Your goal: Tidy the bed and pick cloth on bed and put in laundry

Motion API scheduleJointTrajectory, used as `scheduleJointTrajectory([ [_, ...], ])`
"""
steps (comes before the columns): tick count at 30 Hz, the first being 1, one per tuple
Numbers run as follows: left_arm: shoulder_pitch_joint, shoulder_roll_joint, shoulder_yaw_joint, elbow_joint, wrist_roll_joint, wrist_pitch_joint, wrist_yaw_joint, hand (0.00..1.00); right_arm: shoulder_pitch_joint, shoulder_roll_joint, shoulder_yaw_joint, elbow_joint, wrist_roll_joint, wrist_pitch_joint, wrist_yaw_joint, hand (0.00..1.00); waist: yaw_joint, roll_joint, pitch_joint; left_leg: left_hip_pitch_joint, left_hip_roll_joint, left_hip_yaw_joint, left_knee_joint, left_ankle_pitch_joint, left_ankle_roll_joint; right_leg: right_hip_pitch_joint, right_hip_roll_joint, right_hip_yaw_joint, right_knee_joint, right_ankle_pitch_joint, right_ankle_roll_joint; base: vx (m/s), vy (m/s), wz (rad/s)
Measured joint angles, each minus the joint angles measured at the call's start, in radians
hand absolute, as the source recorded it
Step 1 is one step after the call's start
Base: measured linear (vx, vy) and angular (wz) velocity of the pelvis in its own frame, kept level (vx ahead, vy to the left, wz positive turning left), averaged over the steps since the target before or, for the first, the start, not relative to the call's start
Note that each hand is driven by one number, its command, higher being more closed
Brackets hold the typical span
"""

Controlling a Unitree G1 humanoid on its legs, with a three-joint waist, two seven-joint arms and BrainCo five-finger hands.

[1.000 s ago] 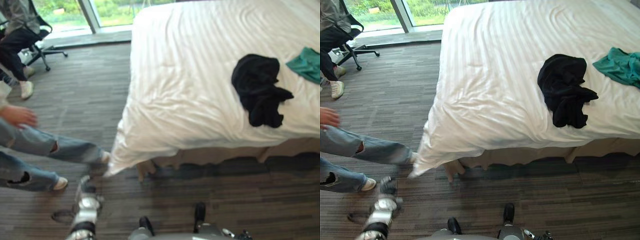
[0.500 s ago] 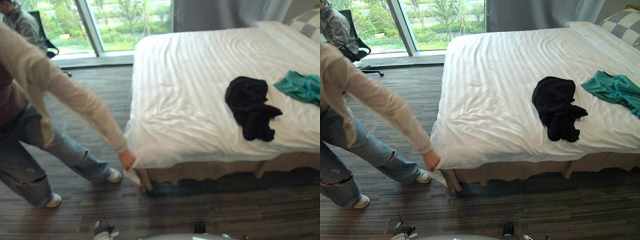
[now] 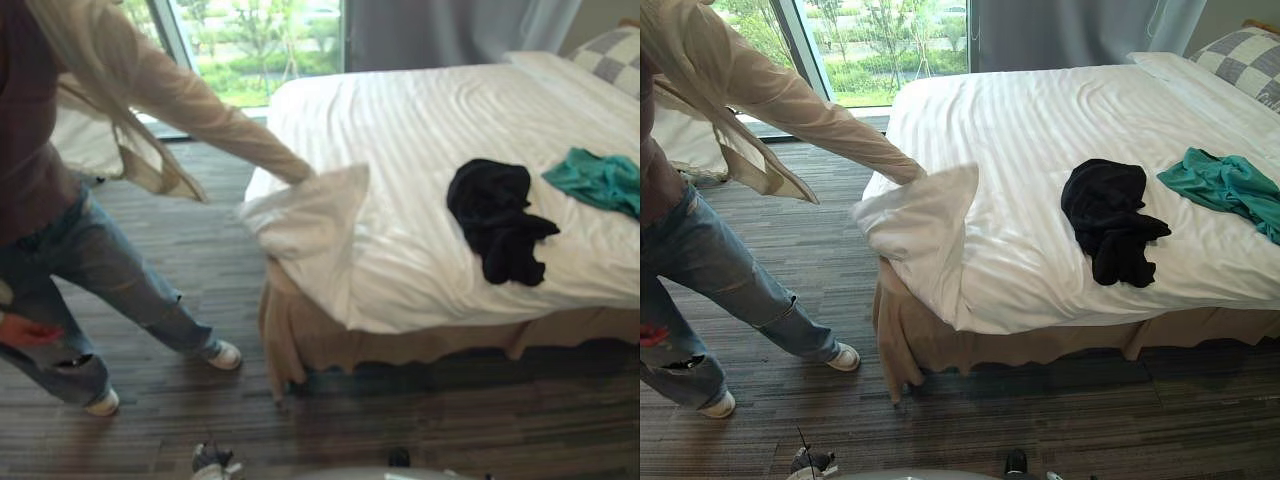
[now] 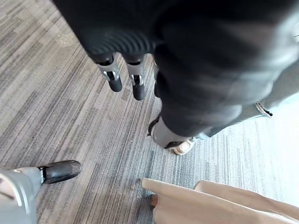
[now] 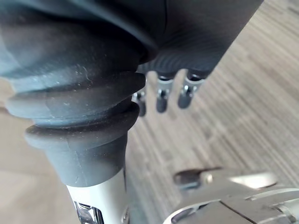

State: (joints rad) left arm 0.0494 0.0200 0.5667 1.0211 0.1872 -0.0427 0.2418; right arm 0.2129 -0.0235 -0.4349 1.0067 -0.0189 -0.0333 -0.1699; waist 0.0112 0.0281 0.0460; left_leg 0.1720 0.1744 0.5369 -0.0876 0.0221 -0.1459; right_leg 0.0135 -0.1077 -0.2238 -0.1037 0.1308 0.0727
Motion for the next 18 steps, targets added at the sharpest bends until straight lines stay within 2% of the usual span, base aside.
scheduleJointTrajectory([
  [5,-0.086,0.144,0.015,-0.112,-0.012,0.004,0.027,0.0,0.0,0.0,0.006,0.0,0.0,-0.002,-0.001,0.0,-0.002,0.002,0.0,-0.002,0.001,-0.007,0.001,0.0,0.0,0.001,0.001,-0.006,0.0,0.002,0.002,0.0,-0.009,0.03],
  [7,-0.138,0.242,-0.027,-0.258,0.031,0.016,0.064,0.0,0.004,0.001,0.014,-0.001,0.006,-0.006,-0.002,0.0,-0.007,0.001,0.0,-0.004,0.001,-0.012,0.001,0.0,0.0,0.001,0.0,-0.011,0.0,0.004,0.0,0.0,-0.007,0.05],
  [10,-0.2,0.342,-0.11,-0.467,0.119,0.015,0.124,0.0,0.021,-0.002,0.032,-0.003,0.021,-0.016,-0.002,0.0,-0.01,0.001,-0.001,-0.006,0.0,-0.015,0.008,0.001,0.001,0.003,-0.003,-0.014,0.001,0.005,0.0,0.01,-0.002,0.02],
  [13,-0.275,0.368,-0.156,-0.528,0.166,0.013,0.172,0.0,0.03,-0.002,0.032,-0.003,0.033,-0.024,0.0,0.0,-0.024,0.01,-0.002,-0.012,-0.002,-0.014,0.02,-0.007,0.004,0.002,-0.007,-0.014,0.001,0.005,0.0,0.01,0.001,-0.01],
  [14,-0.331,0.375,-0.209,-0.543,0.188,0.015,0.192,0.0,0.031,-0.004,0.031,-0.003,0.05,-0.027,0.001,0.0,-0.038,0.018,-0.003,-0.016,-0.004,-0.011,0.02,-0.007,0.004,-0.001,-0.008,-0.009,0.001,0.005,0.0,0.01,0.001,-0.05],
  [18,-0.469,0.395,-0.328,-0.541,0.249,0.018,0.205,0.0,0.031,-0.003,0.029,-0.001,0.052,-0.03,0.003,0.0,-0.065,0.027,0.004,-0.026,-0.002,0.016,0.022,-0.008,0.004,-0.034,-0.003,0.023,0.004,0.011,-0.001,-0.03,-0.014,-0.18],
])
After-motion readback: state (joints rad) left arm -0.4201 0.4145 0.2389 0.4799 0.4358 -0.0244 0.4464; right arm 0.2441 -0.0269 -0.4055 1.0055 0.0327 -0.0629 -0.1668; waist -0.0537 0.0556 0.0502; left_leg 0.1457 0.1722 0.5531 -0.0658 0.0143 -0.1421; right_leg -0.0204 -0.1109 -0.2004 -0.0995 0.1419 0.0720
